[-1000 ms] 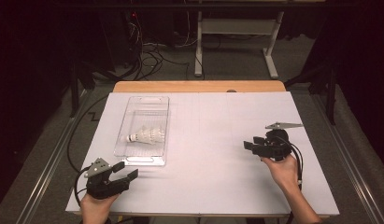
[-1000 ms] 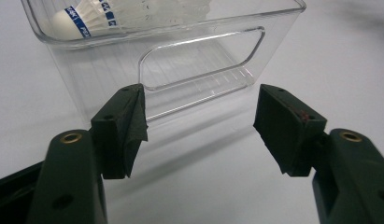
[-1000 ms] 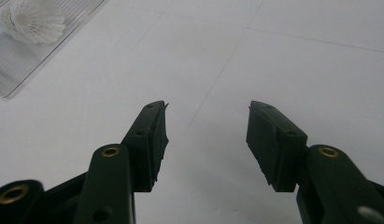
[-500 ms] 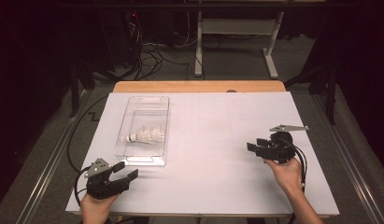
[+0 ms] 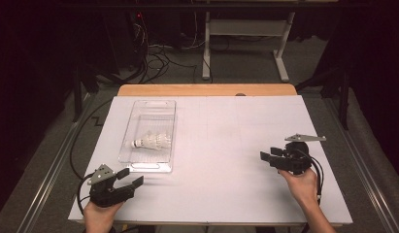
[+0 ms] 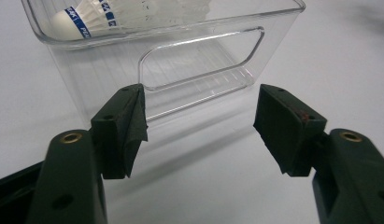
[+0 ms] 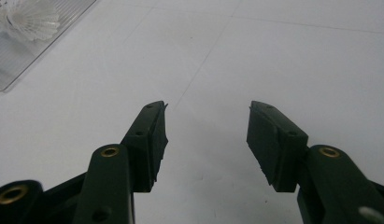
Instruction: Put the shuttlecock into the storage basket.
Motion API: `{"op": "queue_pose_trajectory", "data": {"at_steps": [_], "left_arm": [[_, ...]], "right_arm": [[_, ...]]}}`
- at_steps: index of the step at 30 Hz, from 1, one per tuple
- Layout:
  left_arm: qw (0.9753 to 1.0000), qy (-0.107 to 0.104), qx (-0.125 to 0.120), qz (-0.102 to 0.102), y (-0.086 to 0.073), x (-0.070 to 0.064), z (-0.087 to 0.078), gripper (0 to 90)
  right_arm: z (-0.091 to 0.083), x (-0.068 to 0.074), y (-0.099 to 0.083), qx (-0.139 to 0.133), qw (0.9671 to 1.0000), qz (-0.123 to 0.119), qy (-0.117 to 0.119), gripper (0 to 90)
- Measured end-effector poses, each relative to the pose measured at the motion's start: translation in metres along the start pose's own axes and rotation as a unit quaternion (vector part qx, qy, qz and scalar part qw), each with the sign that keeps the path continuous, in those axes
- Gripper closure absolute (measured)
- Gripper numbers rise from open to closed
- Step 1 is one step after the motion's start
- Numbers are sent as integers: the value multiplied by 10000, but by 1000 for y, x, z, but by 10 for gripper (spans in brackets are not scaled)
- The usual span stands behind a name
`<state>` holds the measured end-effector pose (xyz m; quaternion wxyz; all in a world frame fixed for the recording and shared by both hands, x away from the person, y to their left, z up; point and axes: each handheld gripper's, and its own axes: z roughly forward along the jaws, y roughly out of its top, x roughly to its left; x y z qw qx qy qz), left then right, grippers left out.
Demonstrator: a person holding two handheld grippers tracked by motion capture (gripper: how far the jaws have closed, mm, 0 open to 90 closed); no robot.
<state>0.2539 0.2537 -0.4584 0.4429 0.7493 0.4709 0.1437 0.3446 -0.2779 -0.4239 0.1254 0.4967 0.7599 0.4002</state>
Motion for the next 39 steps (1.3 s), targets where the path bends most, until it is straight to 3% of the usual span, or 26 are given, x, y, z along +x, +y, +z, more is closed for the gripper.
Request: {"op": "queue_pose_trajectory", "data": {"at_steps": [39], "left_arm": [[10000,-5,-19,-28,0,0,-1,349]], "right_arm": [[-8,-4,-26,-82,9999,36,-60,464]]}}
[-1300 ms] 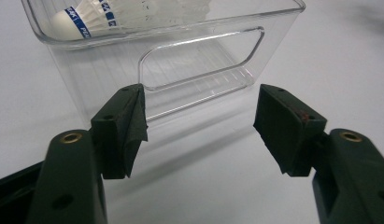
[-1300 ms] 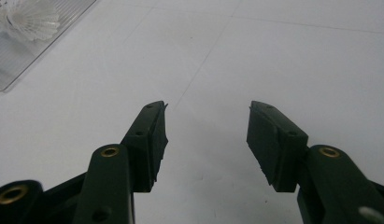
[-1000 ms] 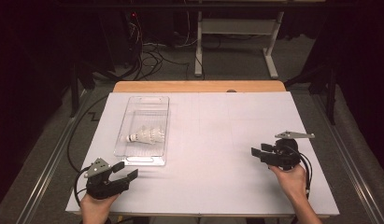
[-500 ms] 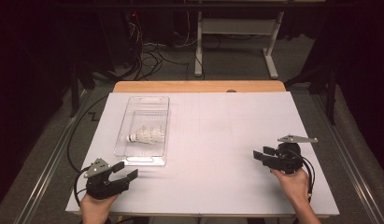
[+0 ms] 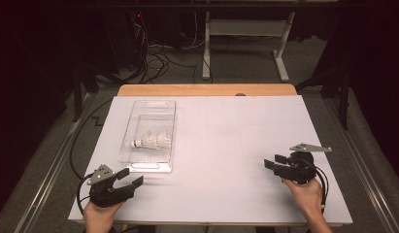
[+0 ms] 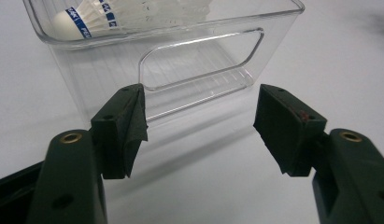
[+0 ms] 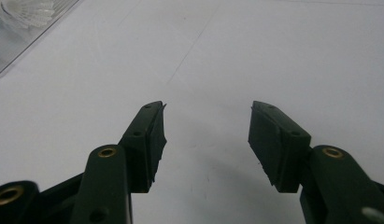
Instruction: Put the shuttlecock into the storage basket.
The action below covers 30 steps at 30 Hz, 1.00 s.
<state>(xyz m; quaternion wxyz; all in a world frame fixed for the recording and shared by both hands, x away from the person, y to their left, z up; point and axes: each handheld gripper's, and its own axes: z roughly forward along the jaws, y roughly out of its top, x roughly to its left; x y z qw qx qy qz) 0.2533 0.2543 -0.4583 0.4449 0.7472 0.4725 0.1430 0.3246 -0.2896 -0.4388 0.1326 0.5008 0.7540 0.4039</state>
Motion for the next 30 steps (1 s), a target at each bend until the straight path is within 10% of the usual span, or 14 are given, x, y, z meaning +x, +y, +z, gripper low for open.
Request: {"op": "queue_pose_trajectory", "data": {"at_steps": [30], "left_arm": [[10000,1,-25,-26,-1,0,-2,349]], "right_arm": [[-6,1,-19,-129,9998,-75,-137,433]]}}
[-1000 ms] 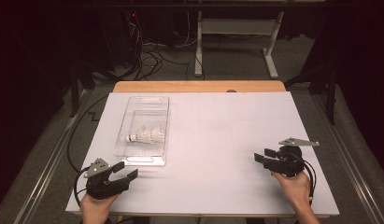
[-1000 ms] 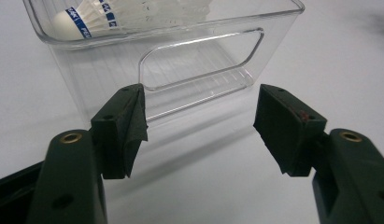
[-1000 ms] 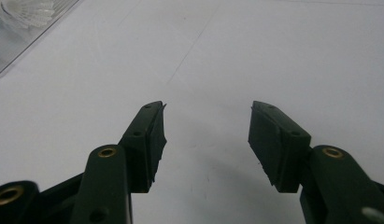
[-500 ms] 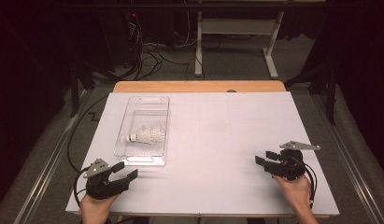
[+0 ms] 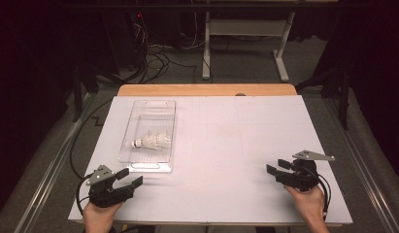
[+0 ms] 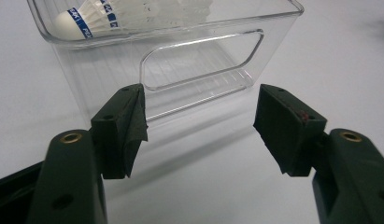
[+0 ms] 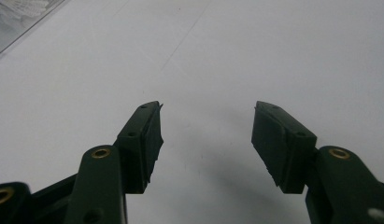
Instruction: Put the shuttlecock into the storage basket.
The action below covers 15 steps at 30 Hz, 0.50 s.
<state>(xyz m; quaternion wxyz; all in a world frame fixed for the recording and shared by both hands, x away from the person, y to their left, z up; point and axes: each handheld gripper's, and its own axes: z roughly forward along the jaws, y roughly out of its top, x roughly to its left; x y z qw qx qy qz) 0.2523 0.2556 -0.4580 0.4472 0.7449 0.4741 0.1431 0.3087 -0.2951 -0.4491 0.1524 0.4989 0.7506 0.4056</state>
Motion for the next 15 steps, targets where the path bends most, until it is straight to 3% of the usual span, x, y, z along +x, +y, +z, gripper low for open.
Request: {"op": "queue_pose_trajectory", "data": {"at_steps": [15], "left_arm": [[10000,-7,-24,-13,0,0,-1,349]], "right_arm": [[-9,-4,-11,-128,9999,56,-100,419]]}}
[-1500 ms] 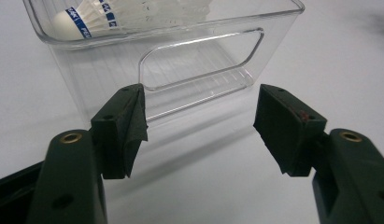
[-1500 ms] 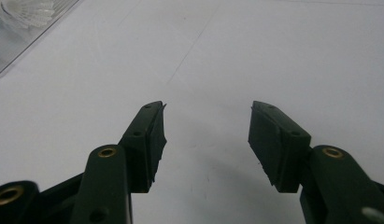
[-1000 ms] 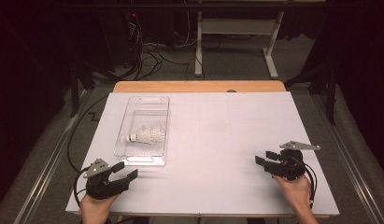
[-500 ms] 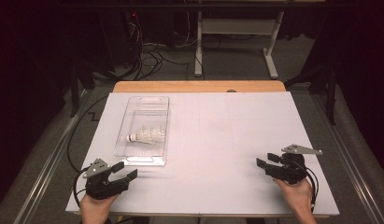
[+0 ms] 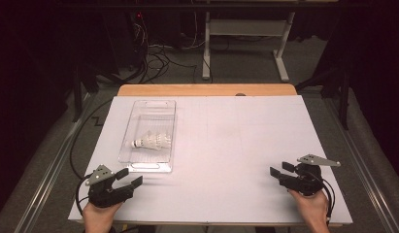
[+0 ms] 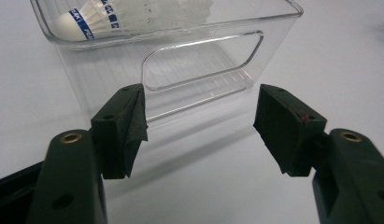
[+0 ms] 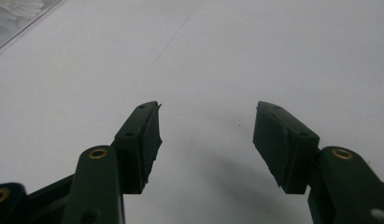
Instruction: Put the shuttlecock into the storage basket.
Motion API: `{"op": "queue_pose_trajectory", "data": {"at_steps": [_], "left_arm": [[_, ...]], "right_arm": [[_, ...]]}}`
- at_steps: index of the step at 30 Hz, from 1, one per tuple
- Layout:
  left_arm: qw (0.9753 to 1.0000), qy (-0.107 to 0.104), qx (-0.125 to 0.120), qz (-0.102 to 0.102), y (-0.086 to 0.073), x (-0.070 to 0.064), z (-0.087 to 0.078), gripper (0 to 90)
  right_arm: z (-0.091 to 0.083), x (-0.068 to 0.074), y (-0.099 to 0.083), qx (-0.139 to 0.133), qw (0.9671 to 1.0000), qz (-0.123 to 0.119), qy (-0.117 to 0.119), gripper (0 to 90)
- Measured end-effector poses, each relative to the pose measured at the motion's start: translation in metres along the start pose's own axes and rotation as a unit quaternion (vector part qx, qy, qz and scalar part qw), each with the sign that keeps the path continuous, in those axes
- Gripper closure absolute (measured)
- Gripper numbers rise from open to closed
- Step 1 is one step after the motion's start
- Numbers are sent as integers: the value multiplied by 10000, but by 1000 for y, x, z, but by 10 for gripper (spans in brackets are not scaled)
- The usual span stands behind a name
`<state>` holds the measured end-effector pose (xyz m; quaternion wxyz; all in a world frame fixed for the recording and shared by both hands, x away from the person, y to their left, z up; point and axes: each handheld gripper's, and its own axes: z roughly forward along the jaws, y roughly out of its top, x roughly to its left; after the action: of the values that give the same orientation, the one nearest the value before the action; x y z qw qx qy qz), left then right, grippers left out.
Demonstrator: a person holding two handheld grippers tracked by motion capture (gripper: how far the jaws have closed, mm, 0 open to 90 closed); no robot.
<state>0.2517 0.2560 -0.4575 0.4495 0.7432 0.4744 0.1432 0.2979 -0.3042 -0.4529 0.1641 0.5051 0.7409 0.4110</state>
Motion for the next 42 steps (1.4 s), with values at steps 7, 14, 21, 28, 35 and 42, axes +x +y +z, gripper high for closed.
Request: {"op": "queue_pose_trajectory", "data": {"at_steps": [7,14,21,28,35,42], "left_arm": [[10000,-1,-3,4,0,0,0,349],[10000,-4,-7,3,0,0,0,349],[10000,2,-24,-14,0,1,-2,349],[10000,-2,-26,-17,0,1,-2,349],[10000,-1,-30,-18,0,1,-2,349],[10000,-7,-34,-16,0,1,-2,349]], "right_arm": [[-3,0,-6,-66,10000,3,-37,417],[-5,0,-9,-118,9999,13,-60,416],[-9,-2,-13,-180,9998,78,-89,416],[-13,-5,-18,-249,9995,115,-133,416],[-16,-5,-20,-264,9994,158,-147,416],[-18,-5,-22,-293,9993,168,-139,410]]}}
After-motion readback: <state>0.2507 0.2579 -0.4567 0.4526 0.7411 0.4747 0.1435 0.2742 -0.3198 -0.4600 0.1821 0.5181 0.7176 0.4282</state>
